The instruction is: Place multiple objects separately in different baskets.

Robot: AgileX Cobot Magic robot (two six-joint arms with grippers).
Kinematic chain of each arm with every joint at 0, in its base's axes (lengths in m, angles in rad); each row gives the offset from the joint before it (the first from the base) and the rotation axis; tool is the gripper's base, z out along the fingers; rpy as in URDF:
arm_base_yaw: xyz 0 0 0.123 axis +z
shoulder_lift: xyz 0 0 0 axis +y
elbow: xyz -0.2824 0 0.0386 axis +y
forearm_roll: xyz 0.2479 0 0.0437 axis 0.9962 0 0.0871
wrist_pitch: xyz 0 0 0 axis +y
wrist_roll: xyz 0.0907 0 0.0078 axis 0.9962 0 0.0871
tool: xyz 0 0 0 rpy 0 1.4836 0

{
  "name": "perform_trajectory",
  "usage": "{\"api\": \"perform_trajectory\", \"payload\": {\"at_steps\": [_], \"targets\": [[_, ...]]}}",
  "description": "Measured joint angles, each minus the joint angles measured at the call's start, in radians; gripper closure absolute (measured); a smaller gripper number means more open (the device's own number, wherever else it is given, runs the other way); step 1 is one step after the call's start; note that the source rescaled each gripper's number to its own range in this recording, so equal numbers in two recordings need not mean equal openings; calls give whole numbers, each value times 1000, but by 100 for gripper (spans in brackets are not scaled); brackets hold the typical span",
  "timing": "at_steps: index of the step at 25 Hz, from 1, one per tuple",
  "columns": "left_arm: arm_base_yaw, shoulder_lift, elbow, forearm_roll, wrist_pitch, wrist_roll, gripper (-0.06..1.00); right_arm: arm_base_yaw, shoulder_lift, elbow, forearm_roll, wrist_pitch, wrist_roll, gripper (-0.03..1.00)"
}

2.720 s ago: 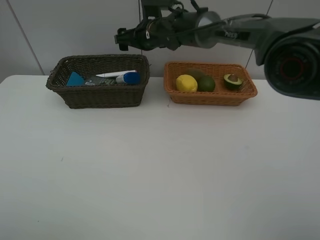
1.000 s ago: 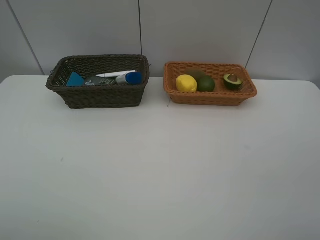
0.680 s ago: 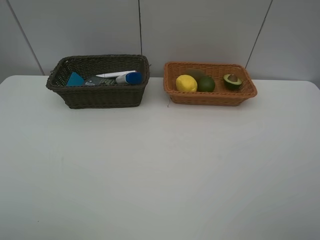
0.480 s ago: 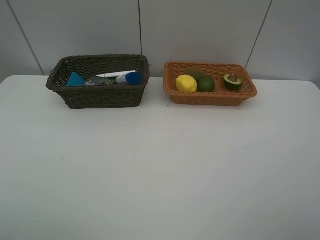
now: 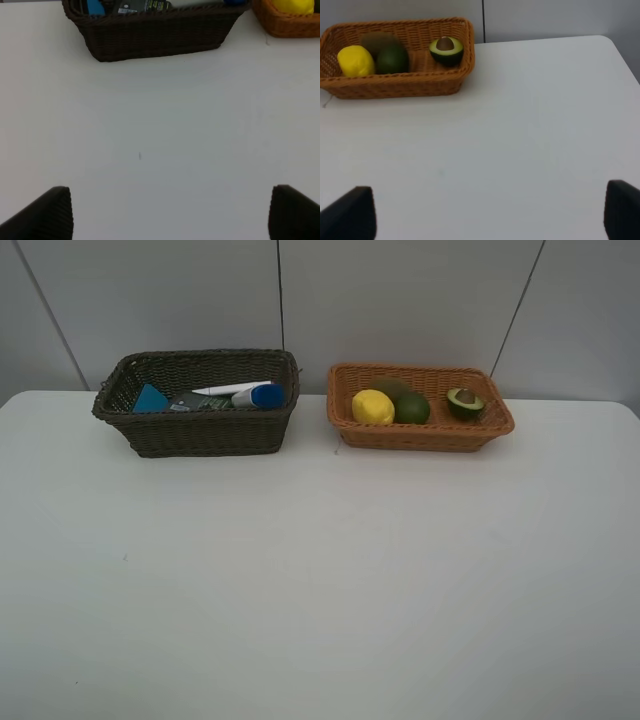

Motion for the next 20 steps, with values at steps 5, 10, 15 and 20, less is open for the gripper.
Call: {"api": "perform_trajectory", "payload": {"at_steps": [5,10,15,20], "targets": [[0,0,0,0,0,0,-6,0,0,3,27,2,-37,-3],[0,0,0,0,0,0,-6,0,0,3,30,2,-29,-3],[0,0,0,0,0,0,-6,0,0,3,31,2,-26,-3],[0,0,0,0,0,0,-6,0,0,3,31,2,-26,-3]]}}
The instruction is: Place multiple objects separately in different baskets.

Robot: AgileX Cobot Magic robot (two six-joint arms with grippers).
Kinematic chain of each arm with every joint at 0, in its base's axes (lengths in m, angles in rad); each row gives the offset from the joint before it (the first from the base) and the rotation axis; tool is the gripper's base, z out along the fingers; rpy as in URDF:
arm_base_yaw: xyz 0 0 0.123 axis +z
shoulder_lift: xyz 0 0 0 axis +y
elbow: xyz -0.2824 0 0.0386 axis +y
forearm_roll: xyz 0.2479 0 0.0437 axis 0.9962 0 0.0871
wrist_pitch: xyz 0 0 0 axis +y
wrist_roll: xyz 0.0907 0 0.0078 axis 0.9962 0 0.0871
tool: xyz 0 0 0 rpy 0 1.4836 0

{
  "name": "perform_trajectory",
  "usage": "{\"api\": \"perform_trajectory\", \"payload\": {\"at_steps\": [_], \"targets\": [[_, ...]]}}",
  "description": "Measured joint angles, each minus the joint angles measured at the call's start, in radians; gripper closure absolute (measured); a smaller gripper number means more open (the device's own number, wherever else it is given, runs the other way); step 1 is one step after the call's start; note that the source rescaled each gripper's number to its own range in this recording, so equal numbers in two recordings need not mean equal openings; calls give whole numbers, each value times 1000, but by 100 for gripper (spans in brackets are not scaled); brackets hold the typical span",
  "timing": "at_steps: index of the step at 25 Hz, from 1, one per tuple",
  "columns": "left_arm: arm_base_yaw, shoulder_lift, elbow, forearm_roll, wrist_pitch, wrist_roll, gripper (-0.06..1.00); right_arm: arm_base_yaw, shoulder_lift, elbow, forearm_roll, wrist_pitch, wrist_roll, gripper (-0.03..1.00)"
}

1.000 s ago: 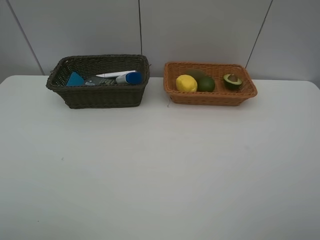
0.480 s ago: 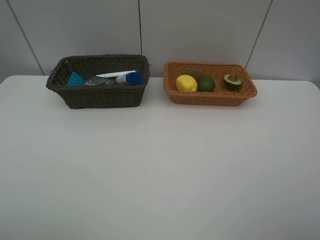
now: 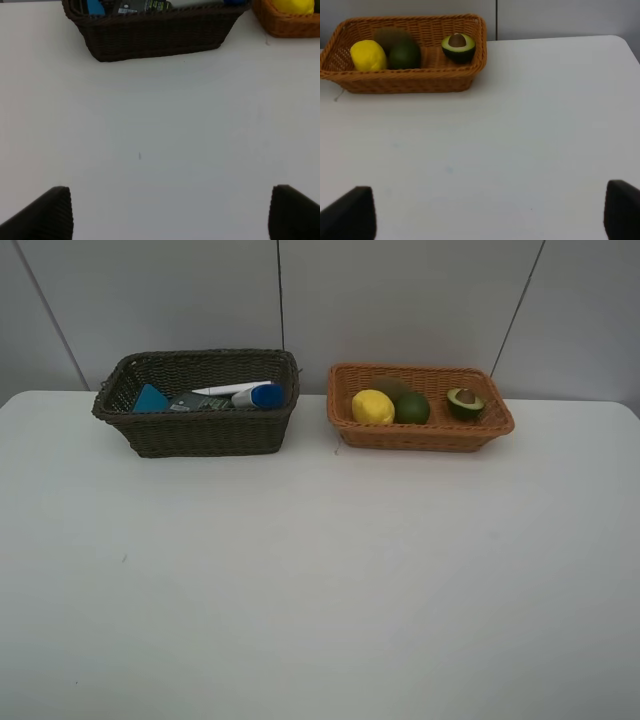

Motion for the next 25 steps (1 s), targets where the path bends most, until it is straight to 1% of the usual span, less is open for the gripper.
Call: {"api": "perform_trajectory", "payload": {"at_steps": [25], "targets": [[0,0,0,0,0,0,-6,0,0,0,0,0,0,-3]]}}
